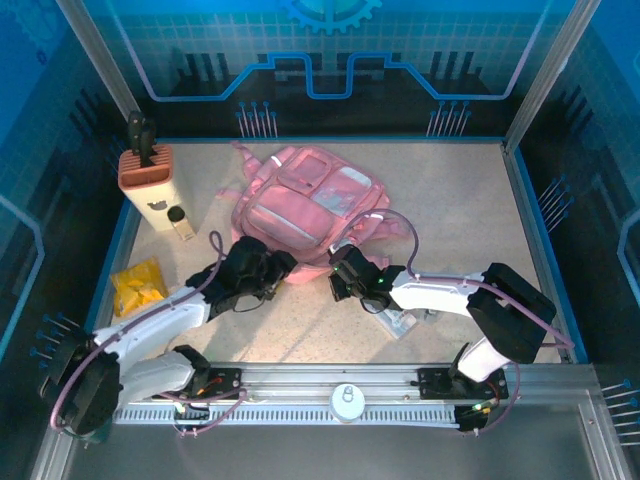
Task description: Pack the student bag
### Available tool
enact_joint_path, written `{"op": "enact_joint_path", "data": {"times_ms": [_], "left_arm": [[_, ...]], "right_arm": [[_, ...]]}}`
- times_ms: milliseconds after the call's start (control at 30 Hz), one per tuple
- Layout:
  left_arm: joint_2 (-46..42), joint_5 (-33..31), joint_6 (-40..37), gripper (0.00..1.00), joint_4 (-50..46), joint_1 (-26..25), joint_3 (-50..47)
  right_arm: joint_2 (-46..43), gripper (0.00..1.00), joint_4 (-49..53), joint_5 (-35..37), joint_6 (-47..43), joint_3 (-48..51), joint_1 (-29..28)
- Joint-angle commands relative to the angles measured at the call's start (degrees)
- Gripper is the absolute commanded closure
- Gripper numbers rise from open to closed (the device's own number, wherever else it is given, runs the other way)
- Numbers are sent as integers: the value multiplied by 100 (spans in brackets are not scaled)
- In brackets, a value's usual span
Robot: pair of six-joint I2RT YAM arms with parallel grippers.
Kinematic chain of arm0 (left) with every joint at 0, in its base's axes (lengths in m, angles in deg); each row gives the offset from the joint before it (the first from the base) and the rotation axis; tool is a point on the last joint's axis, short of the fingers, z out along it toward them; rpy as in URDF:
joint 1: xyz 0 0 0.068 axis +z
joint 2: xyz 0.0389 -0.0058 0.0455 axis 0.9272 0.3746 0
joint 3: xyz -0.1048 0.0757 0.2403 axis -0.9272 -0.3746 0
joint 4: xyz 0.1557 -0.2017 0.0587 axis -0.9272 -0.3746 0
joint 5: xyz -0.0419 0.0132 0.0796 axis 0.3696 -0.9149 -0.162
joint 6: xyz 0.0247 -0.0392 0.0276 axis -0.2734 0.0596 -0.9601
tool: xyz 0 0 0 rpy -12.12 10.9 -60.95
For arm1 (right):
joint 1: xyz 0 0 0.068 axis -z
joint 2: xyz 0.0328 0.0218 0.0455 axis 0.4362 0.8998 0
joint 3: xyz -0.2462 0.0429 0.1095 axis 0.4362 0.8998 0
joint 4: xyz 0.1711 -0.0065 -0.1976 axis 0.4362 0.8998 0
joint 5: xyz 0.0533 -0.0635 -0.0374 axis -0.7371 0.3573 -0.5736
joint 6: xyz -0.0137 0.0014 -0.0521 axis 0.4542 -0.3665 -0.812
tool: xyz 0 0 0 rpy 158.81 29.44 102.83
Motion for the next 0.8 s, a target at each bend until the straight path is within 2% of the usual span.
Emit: {"op": "enact_joint_path", "data": {"times_ms": [0, 167, 233, 367, 500, 567, 767], "left_arm": [[617, -552, 781, 37, 568, -257, 294], [1669, -652, 898, 35, 902, -528, 854], [1989, -741, 1167, 39, 975, -641, 930], [2318, -914, 1391, 55, 1317, -762, 859], [2227, -1189, 1248, 88, 872, -757, 921], [2058, -1334, 1077, 99, 771, -749, 839], [1330, -1531, 528, 100, -69, -559, 711]], "right_arm": [[63, 100, -86, -74, 80, 65, 2], [141, 100, -191, -26, 63, 85, 5], [156, 100, -264, 4, 21, 81, 11], [201, 100, -255, 72, 3, 22, 23], [288, 100, -195, 28, 24, -21, 115], [281, 100, -125, 81, -5, -18, 157], [205, 100, 121, 397, -114, 63, 407]]}}
